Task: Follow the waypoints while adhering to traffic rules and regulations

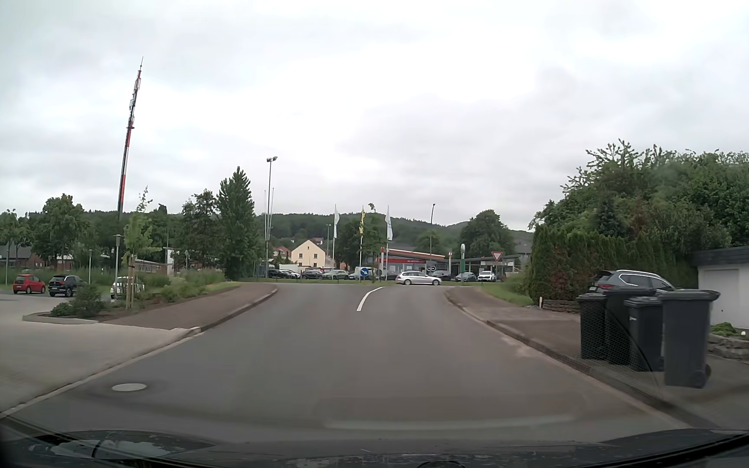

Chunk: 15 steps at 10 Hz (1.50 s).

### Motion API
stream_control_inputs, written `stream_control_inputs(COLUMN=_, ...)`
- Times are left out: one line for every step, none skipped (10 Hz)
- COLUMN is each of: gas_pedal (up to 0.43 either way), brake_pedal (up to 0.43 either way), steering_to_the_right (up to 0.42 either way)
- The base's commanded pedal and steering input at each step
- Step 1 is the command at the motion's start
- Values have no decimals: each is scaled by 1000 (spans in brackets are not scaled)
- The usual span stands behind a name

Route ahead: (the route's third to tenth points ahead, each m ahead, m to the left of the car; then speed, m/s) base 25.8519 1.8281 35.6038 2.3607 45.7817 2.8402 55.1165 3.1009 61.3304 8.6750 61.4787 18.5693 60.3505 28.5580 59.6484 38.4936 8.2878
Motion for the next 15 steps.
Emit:
stream_control_inputs(gas_pedal=177, brake_pedal=0, steering_to_the_right=10)
stream_control_inputs(gas_pedal=177, brake_pedal=0, steering_to_the_right=7)
stream_control_inputs(gas_pedal=177, brake_pedal=0, steering_to_the_right=5)
stream_control_inputs(gas_pedal=177, brake_pedal=0, steering_to_the_right=2)
stream_control_inputs(gas_pedal=177, brake_pedal=0, steering_to_the_right=1)
stream_control_inputs(gas_pedal=177, brake_pedal=0, steering_to_the_right=1)
stream_control_inputs(gas_pedal=177, brake_pedal=0, steering_to_the_right=0)
stream_control_inputs(gas_pedal=177, brake_pedal=0, steering_to_the_right=0)
stream_control_inputs(gas_pedal=177, brake_pedal=0, steering_to_the_right=-1)
stream_control_inputs(gas_pedal=177, brake_pedal=0, steering_to_the_right=-3)
stream_control_inputs(gas_pedal=177, brake_pedal=0, steering_to_the_right=-6)
stream_control_inputs(gas_pedal=177, brake_pedal=0, steering_to_the_right=-7)
stream_control_inputs(gas_pedal=177, brake_pedal=0, steering_to_the_right=-7)
stream_control_inputs(gas_pedal=177, brake_pedal=0, steering_to_the_right=-6)
stream_control_inputs(gas_pedal=177, brake_pedal=0, steering_to_the_right=-6)
